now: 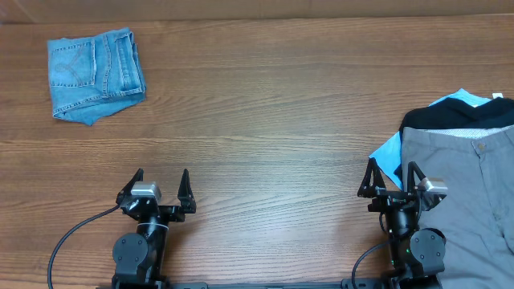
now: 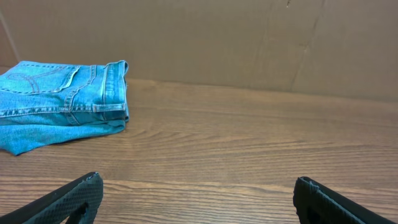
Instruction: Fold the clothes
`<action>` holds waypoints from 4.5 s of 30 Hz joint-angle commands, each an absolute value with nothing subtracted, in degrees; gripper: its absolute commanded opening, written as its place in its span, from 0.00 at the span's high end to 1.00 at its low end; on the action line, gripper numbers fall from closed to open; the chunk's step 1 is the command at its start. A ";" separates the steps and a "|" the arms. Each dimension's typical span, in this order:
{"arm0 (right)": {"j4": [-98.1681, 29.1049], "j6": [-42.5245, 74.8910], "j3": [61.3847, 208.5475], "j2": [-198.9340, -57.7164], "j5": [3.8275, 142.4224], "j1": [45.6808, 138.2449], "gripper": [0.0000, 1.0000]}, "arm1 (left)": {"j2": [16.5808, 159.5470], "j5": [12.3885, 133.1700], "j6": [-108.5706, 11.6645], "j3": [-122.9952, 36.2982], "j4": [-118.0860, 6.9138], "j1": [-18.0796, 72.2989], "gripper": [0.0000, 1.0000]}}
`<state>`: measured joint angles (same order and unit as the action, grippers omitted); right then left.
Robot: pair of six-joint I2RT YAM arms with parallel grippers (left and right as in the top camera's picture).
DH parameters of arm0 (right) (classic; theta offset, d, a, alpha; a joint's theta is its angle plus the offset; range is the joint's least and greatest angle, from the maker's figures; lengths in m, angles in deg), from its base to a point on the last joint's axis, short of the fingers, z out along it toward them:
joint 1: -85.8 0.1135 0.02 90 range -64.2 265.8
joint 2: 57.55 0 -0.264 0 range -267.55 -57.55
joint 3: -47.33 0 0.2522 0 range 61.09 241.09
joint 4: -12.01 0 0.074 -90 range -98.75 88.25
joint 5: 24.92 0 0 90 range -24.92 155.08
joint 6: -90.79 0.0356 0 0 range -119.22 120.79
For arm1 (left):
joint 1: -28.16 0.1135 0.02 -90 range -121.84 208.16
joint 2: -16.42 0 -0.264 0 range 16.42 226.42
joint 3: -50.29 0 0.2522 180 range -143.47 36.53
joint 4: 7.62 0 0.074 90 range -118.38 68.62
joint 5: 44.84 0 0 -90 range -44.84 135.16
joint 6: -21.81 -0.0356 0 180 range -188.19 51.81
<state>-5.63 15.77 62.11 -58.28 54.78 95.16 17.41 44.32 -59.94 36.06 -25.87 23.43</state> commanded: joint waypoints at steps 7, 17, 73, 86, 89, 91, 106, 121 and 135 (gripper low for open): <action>-5.25 15.77 61.54 -57.72 55.04 94.95 0.00 | 17.13 44.76 -59.37 36.23 -25.83 23.73 0.00; -5.25 15.77 61.54 -57.72 55.06 94.95 0.00 | 17.13 44.76 -59.37 36.23 -25.83 23.73 0.00; -30.74 20.86 97.73 -79.27 71.69 94.95 0.00 | 37.78 51.49 -58.71 0.37 -44.93 23.75 0.00; -57.32 21.41 131.76 -116.64 68.70 94.53 0.00 | 74.76 56.04 -61.53 -39.17 -79.90 23.73 0.00; -57.71 23.05 131.65 -122.41 62.38 93.02 0.00 | 77.32 61.04 -61.51 -39.81 -81.91 23.73 0.00; -58.24 26.02 131.65 -127.66 57.20 91.14 0.00 | 78.50 63.07 -61.51 -39.81 -82.98 23.73 0.00; -51.79 29.12 131.65 -157.41 54.30 75.14 0.26 | 81.26 62.59 -61.56 -39.76 -85.69 23.73 0.00; -46.78 24.82 130.21 -164.73 55.21 74.12 0.39 | 84.05 62.55 -61.58 -39.76 -85.52 23.73 0.00; -43.90 24.79 127.74 -164.75 54.10 73.83 0.49 | 86.28 62.57 -61.58 -39.76 -86.15 23.73 0.00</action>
<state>-44.31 24.86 128.44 -164.82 55.52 73.88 85.98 61.54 -60.66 -38.23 -86.15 23.43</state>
